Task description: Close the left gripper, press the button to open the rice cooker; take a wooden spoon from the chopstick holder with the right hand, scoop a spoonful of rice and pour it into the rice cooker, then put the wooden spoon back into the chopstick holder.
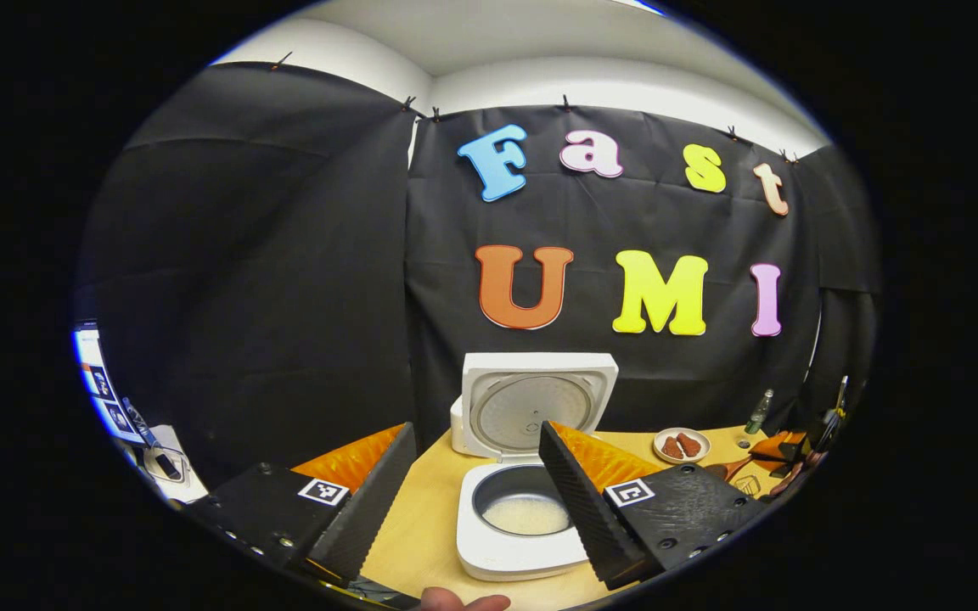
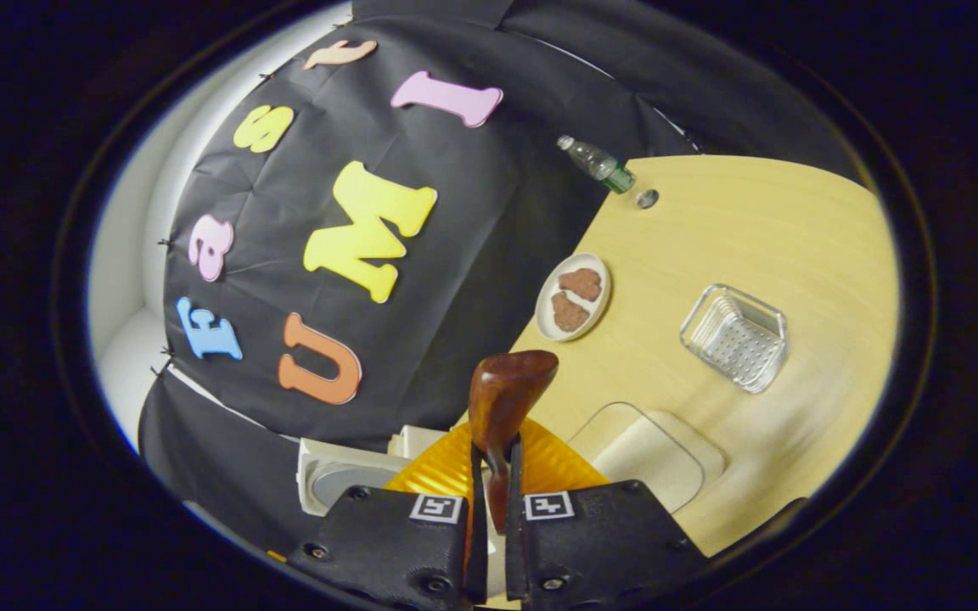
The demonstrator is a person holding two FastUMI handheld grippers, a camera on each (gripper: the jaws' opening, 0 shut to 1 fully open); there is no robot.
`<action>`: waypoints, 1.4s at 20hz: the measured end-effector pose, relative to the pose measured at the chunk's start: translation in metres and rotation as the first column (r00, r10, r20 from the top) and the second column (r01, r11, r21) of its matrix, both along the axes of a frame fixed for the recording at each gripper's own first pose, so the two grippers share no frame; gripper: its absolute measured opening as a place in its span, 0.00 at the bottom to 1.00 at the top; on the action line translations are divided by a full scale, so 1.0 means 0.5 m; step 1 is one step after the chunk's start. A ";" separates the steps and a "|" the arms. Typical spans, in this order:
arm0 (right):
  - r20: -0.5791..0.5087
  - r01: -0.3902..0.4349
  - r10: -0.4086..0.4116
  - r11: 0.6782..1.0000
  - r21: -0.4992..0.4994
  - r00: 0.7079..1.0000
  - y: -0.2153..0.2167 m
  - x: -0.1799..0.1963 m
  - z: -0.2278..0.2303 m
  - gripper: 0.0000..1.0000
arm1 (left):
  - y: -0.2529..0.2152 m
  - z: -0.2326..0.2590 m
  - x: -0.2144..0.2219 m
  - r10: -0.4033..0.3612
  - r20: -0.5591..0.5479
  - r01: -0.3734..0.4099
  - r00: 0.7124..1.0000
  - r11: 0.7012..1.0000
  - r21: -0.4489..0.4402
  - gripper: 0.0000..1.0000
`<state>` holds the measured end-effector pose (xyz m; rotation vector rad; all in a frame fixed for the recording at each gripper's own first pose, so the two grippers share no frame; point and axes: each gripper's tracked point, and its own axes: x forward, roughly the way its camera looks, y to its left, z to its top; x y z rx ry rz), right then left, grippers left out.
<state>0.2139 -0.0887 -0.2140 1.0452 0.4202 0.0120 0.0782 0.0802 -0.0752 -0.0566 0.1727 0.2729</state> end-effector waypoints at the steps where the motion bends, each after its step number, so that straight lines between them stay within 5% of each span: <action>1: 0.013 -0.023 0.023 1.000 0.017 1.000 0.037 0.014 0.020 0.13 | 0.008 0.001 -0.004 0.010 0.001 -0.010 1.000 1.000 -0.006 0.94; 7: 0.077 -0.167 0.165 0.986 0.023 0.983 0.265 0.085 0.093 0.13 | 0.072 0.019 -0.033 0.044 0.024 -0.044 0.999 0.999 0.002 0.94; 15: -0.030 -0.289 0.290 0.932 -0.218 0.957 0.463 0.150 -0.031 0.13 | 0.146 -0.003 -0.100 0.099 -0.001 -0.099 0.995 0.995 0.010 0.94; 23: -0.037 -0.338 0.379 0.769 -0.543 0.924 0.545 0.173 -0.061 0.13 | 0.164 -0.030 -0.131 0.112 -0.024 -0.112 0.993 0.994 0.006 0.94; 28: -0.004 -0.326 0.471 0.605 -0.726 0.882 0.597 0.162 -0.022 0.13 | 0.169 -0.033 -0.130 0.111 -0.017 -0.111 0.994 0.994 -0.002 0.94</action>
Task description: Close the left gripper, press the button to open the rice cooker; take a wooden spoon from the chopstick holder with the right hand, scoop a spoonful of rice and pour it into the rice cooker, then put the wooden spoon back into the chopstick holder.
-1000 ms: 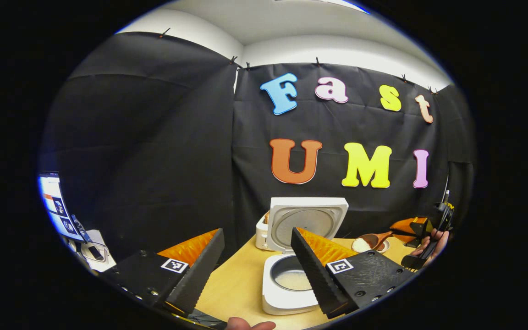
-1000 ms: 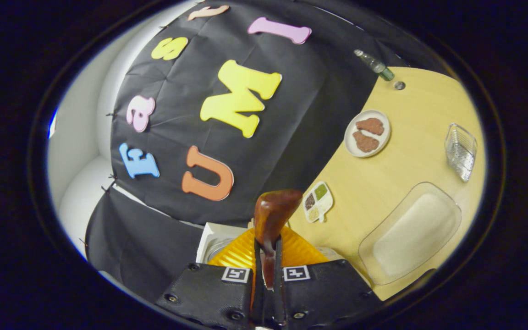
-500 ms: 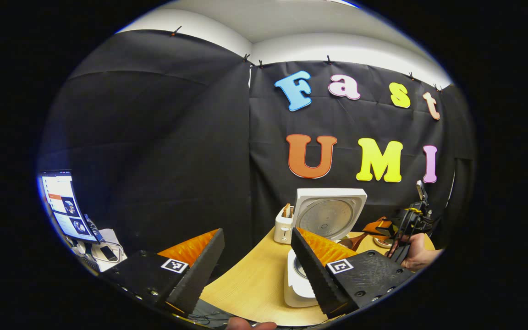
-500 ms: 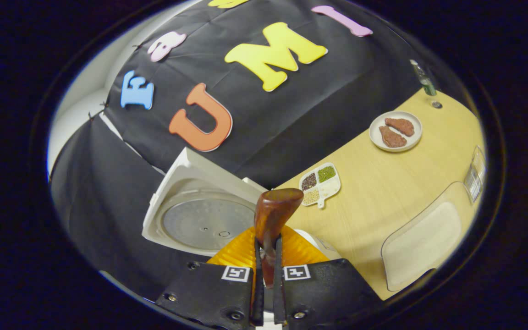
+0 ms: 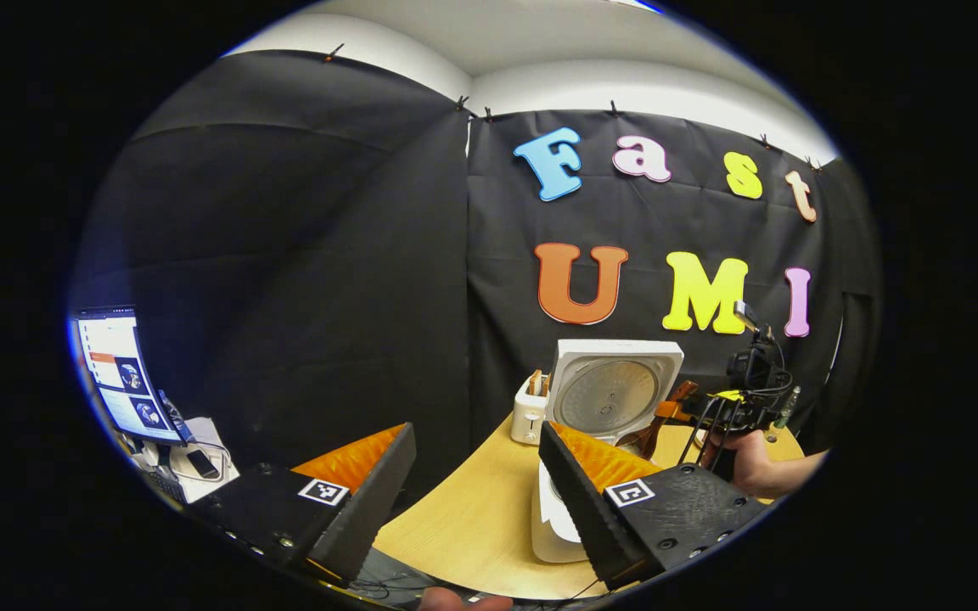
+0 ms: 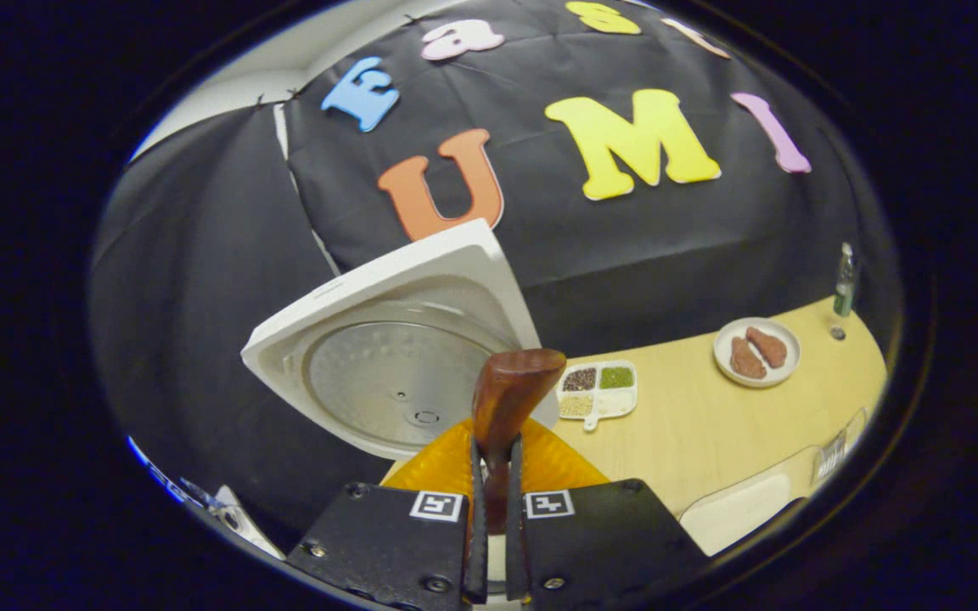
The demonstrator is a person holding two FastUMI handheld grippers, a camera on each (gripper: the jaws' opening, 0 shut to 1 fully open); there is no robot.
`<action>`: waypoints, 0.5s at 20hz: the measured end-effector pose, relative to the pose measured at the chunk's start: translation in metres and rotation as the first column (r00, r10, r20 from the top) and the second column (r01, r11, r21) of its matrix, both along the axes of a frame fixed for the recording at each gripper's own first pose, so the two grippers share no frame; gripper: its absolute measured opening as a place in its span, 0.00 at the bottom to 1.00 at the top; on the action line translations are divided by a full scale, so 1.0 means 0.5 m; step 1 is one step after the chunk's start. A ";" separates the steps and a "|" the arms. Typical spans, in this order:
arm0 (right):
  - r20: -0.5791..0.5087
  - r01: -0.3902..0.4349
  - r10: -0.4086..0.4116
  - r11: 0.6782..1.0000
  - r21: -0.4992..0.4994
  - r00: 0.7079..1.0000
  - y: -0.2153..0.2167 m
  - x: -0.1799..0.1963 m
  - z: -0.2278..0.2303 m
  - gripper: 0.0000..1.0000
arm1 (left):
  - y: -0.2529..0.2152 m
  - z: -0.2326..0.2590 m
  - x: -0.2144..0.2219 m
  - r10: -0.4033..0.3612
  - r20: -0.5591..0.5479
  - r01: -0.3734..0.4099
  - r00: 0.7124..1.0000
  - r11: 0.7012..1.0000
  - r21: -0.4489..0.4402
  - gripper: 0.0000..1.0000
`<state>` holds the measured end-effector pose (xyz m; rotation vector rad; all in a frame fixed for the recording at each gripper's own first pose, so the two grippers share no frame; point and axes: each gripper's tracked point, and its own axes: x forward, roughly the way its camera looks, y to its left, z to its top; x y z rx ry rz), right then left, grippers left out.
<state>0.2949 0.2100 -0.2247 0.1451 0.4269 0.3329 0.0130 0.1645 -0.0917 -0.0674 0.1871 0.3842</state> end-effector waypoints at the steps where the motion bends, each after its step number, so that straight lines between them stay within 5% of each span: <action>1: 0.025 -0.028 0.029 0.999 -0.044 0.999 0.011 -0.003 0.006 0.13 | 0.000 -0.003 0.001 0.000 0.000 0.000 1.000 1.000 0.001 0.94; 10: 0.190 -0.189 0.276 0.906 -0.379 0.942 0.097 -0.044 0.049 0.13 | 0.004 -0.006 0.001 -0.003 0.013 0.003 1.000 1.000 0.001 0.94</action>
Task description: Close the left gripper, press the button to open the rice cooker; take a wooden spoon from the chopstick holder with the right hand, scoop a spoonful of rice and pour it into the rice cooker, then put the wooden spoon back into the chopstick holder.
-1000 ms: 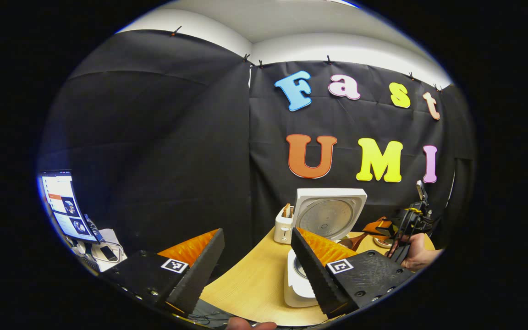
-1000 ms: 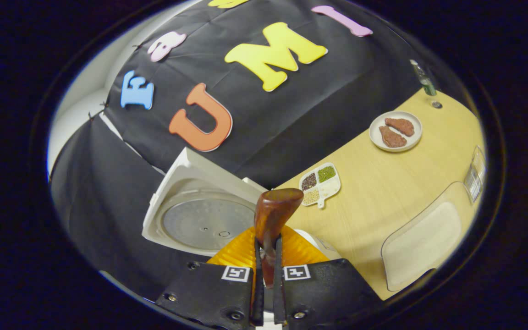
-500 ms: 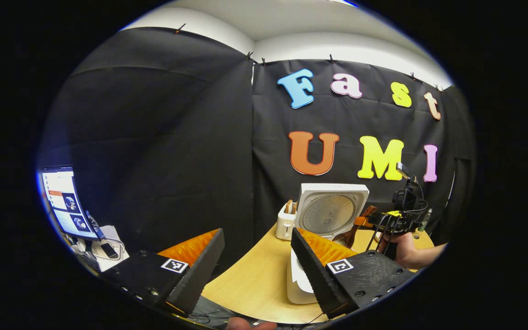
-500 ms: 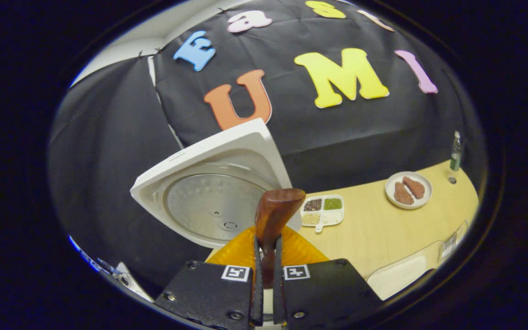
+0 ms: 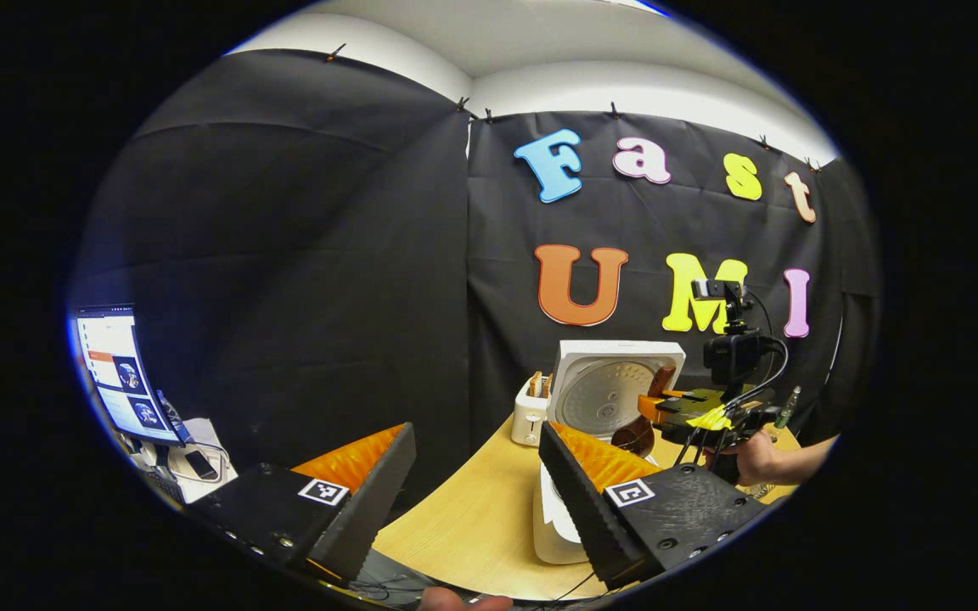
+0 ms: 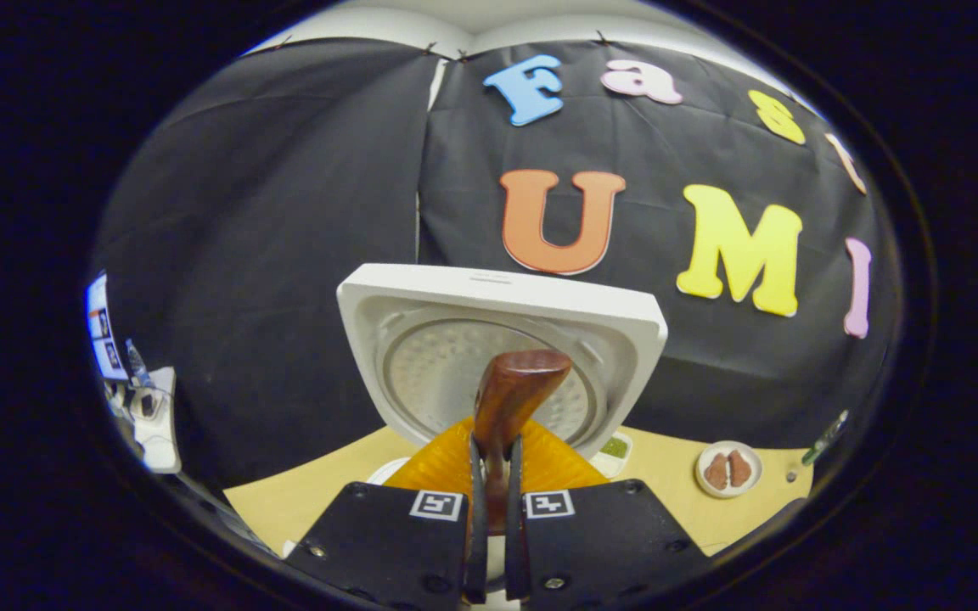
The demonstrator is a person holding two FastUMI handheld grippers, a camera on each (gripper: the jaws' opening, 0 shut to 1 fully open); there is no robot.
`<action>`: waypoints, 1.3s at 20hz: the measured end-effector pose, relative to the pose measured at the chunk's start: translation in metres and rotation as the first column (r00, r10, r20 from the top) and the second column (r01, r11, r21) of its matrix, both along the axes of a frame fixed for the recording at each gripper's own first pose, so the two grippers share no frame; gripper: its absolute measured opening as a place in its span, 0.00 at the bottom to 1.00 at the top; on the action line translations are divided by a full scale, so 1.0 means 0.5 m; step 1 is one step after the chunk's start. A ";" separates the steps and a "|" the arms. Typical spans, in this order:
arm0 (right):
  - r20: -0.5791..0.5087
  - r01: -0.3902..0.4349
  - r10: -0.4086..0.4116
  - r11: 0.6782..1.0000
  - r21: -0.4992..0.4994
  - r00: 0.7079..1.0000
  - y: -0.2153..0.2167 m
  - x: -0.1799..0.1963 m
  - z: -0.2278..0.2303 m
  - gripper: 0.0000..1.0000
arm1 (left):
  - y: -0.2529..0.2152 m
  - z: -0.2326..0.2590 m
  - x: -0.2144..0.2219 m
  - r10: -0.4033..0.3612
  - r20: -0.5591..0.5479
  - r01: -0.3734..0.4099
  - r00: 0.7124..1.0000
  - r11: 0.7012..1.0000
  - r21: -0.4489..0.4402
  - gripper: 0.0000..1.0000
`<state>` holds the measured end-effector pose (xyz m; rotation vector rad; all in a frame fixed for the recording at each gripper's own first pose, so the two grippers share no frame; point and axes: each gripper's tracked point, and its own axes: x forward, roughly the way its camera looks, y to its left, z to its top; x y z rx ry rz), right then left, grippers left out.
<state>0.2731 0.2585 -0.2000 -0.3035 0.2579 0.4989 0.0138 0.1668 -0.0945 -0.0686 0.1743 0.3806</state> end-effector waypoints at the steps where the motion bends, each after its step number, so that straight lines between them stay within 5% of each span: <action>1: 0.029 -0.024 0.024 0.999 -0.026 0.999 0.007 -0.009 0.008 0.13 | -0.001 -0.002 -0.001 0.001 0.002 -0.001 1.000 1.000 -0.001 0.95; 6: 0.152 -0.113 0.134 0.984 -0.137 0.979 0.037 -0.048 0.051 0.13 | -0.002 -0.003 0.003 -0.001 0.012 0.001 1.000 1.000 -0.003 0.94; 11: 0.180 -0.154 0.175 0.980 -0.126 0.968 0.046 -0.087 0.076 0.13 | -0.008 -0.003 0.006 -0.005 0.012 0.005 1.000 1.000 0.002 0.94; 19: 0.071 -0.111 0.103 0.987 0.113 0.992 -0.016 -0.120 0.148 0.13 | -0.039 0.008 0.003 -0.034 0.026 0.033 0.999 0.999 0.010 0.95; 26: -0.047 0.024 -0.008 0.935 0.353 0.999 -0.167 -0.138 0.233 0.13 | -0.112 0.034 0.064 -0.096 0.053 0.095 0.994 0.995 0.010 0.95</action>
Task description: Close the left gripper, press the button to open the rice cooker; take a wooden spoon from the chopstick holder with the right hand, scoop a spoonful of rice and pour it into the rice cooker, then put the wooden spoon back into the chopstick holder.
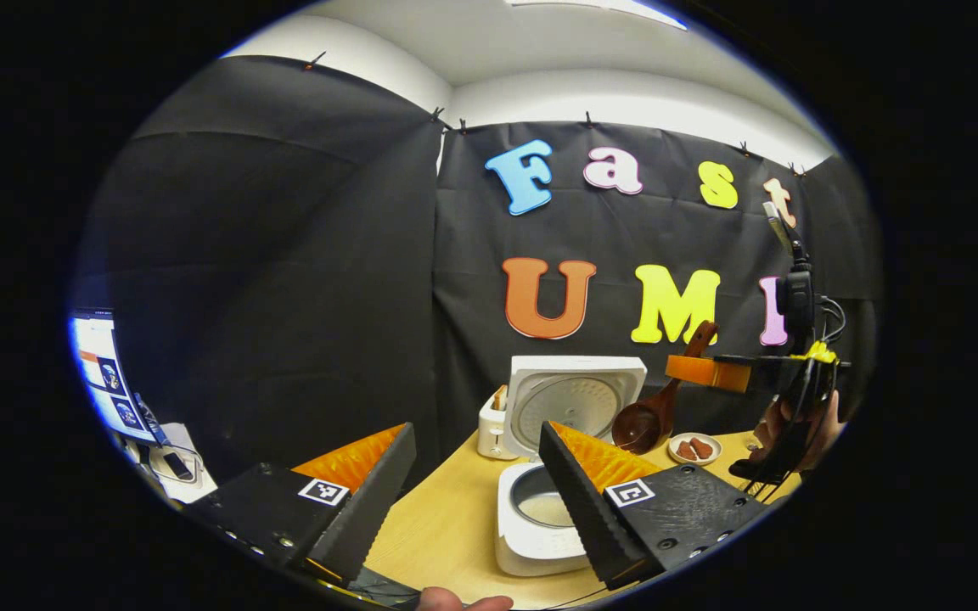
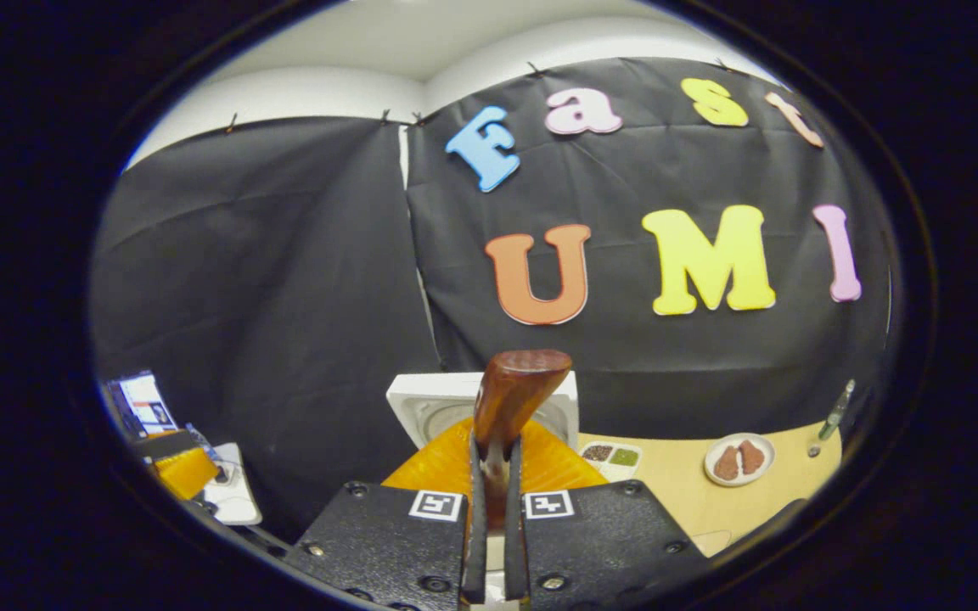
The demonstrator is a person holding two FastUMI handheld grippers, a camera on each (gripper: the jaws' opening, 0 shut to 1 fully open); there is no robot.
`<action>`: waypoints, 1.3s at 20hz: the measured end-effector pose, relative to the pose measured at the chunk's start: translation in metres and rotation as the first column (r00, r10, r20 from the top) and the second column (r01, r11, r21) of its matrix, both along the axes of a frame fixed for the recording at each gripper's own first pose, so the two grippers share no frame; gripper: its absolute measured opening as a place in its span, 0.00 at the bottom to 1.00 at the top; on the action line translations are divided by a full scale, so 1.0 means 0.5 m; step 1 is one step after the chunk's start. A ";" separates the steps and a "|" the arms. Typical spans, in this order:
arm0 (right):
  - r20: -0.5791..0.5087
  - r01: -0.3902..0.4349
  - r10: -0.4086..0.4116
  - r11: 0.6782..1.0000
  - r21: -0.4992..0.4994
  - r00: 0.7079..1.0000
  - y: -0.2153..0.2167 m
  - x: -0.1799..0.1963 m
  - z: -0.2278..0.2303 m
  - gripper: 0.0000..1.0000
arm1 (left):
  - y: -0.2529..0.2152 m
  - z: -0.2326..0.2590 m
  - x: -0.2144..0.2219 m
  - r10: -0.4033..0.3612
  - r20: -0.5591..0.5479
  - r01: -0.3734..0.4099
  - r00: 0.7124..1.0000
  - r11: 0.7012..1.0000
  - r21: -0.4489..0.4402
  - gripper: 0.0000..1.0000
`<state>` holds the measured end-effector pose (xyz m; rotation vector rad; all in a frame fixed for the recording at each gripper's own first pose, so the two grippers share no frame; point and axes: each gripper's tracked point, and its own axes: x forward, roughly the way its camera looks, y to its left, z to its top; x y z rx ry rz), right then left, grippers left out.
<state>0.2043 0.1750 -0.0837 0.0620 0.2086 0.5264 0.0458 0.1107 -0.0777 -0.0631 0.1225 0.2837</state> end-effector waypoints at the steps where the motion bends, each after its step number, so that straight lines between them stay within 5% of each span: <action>1: -0.007 0.022 -0.022 1.000 0.019 1.000 -0.033 -0.001 0.009 0.13 | -0.017 0.001 0.007 -0.016 0.002 0.016 1.000 1.000 0.001 0.95; 7: -0.018 0.208 -0.207 0.973 0.097 0.978 -0.280 -0.006 0.053 0.13 | -0.096 0.002 0.045 -0.082 0.016 0.082 0.997 0.997 -0.002 0.94; 15: -0.073 0.479 -0.474 0.873 0.094 0.878 -0.613 -0.028 -0.005 0.13 | -0.197 0.002 0.111 -0.146 0.016 0.146 0.989 0.989 -0.010 0.94; 21: -0.137 0.589 -0.581 0.808 0.019 0.802 -0.804 -0.032 -0.127 0.13 | -0.241 0.000 0.138 -0.151 -0.013 0.151 0.988 0.988 0.003 0.94; 26: -0.191 0.606 -0.598 0.795 -0.021 0.778 -0.875 -0.012 -0.239 0.13 | -0.268 -0.002 0.154 -0.147 -0.042 0.147 0.988 0.989 0.010 0.94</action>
